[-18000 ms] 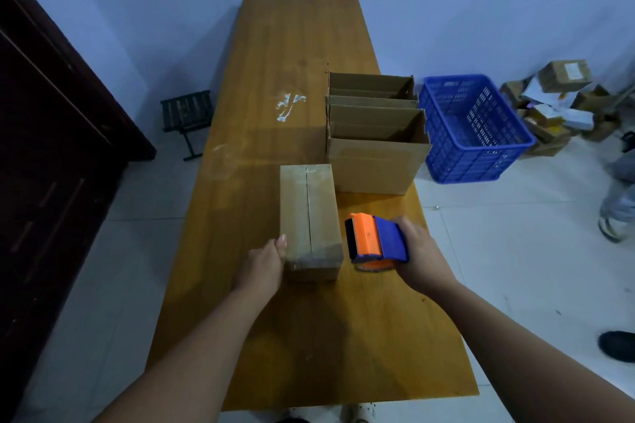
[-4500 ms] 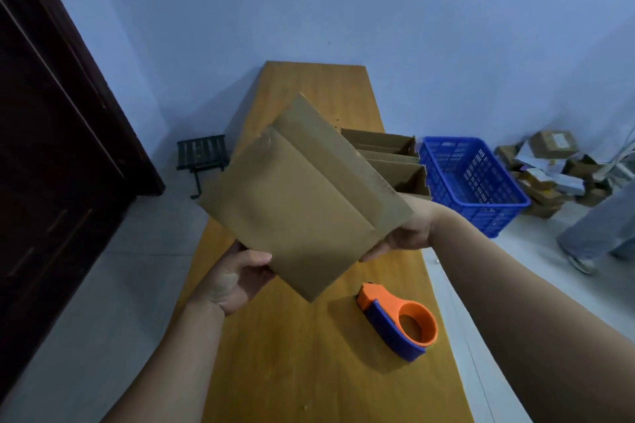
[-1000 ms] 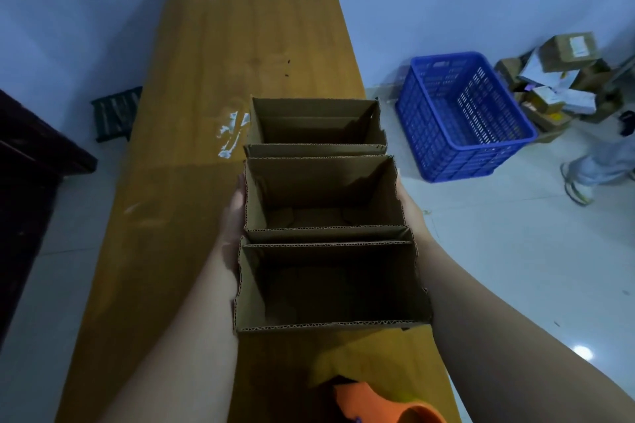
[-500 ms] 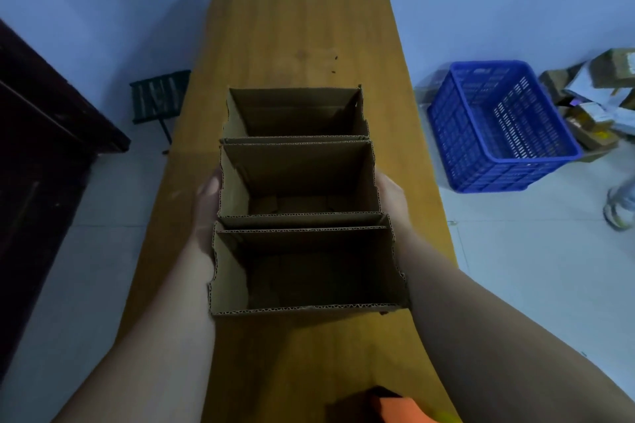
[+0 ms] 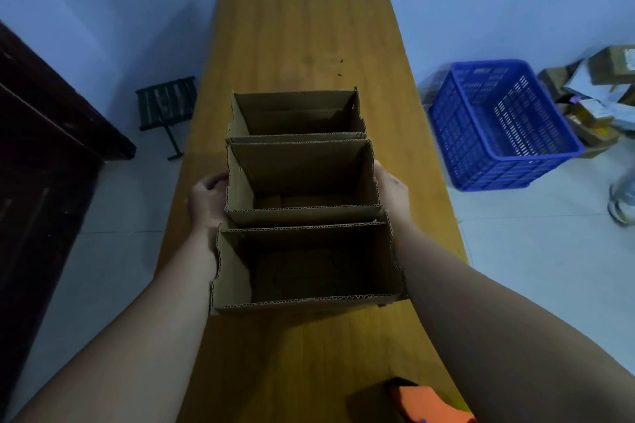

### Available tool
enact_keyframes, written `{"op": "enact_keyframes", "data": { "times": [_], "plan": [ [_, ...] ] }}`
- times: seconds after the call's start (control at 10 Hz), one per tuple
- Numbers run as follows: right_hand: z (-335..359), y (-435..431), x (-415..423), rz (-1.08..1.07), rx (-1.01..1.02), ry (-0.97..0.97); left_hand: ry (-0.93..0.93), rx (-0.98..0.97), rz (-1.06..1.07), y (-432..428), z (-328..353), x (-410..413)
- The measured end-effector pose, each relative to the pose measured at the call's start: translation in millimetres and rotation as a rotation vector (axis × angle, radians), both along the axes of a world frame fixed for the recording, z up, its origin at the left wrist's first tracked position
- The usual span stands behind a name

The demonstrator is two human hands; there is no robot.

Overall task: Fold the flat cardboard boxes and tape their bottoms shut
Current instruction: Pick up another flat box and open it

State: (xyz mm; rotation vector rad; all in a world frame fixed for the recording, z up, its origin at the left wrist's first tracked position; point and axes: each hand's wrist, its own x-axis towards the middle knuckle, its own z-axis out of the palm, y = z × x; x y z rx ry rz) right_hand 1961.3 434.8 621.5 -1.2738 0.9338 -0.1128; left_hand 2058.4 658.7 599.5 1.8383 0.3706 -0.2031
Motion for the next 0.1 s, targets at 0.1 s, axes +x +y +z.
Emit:
{"op": "enact_keyframes", "data": {
  "times": [0.1],
  "plan": [
    [-1.0,-3.3,-3.8,-0.04,-0.047,0.03,-0.022,0.004,0.061,4.7,6.6,-9.7]
  ]
}}
